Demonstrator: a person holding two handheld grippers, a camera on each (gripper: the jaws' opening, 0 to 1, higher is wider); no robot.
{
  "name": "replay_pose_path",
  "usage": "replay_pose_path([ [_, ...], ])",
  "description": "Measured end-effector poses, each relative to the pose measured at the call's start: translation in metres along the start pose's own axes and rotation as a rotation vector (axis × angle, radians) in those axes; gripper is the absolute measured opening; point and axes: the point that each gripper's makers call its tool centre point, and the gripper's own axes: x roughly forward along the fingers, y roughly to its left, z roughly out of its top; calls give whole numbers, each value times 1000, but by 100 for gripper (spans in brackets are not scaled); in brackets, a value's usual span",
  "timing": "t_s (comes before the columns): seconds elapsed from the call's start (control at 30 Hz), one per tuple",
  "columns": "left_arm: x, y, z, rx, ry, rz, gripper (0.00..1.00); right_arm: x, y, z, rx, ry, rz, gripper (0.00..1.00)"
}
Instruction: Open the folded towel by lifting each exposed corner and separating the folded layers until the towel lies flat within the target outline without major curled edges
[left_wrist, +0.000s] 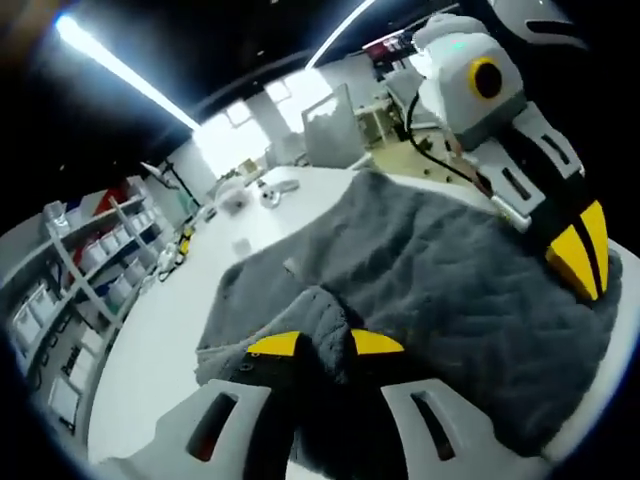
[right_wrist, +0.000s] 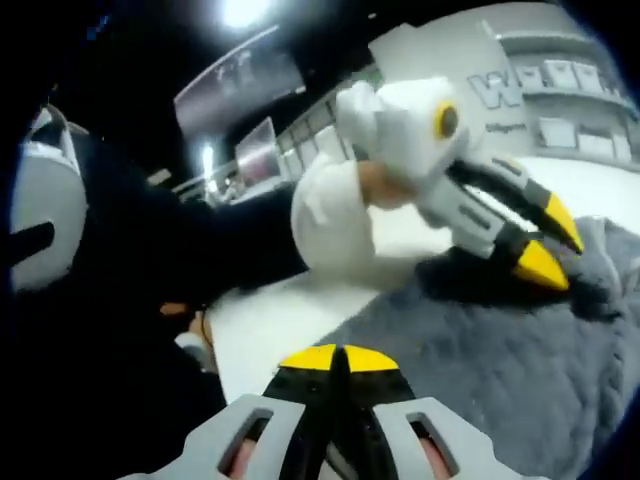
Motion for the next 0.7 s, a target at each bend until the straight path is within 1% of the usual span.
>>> replay_pose_path([
  [0.03, -2, 1, -2, -17, 1, 2, 11, 3, 2, -4, -2, 13, 3, 0],
  [0.07, -3, 5, -4, -26, -5, 19, 10, 5, 4, -8, 0, 26, 9, 0],
  [0.13, -6, 6, -4, -48, -12, 23, 9, 9, 6, -12, -18, 37, 5, 0],
  [0.2, -10, 10, -4, -59, -22, 41, 8, 9, 6, -10, -25, 41, 3, 0],
  [0.27, -15, 15, -5, -97, -28, 64, 7, 9, 6, -10, -36, 55, 1, 0],
  [0.33, -19, 19, -4, -115, -31, 80, 7, 9, 6, -11, -44, 68, 2, 0],
  [0.47, -33, 31, -4, -177, -54, 138, 7, 9, 7, -12, -79, 100, 14, 0],
  [0.53, -40, 38, -8, -220, -52, 171, 6, 9, 7, -13, -90, 112, 28, 0],
  [0.57, -44, 42, -9, -224, -56, 186, 6, 9, 7, -13, -94, 121, 35, 0],
  [0.67, -54, 50, -14, -266, -65, 227, 6, 9, 8, -13, -91, 132, 45, 0],
  [0.7, -57, 54, -16, -291, -68, 246, 6, 9, 8, -13, -87, 135, 47, 0],
])
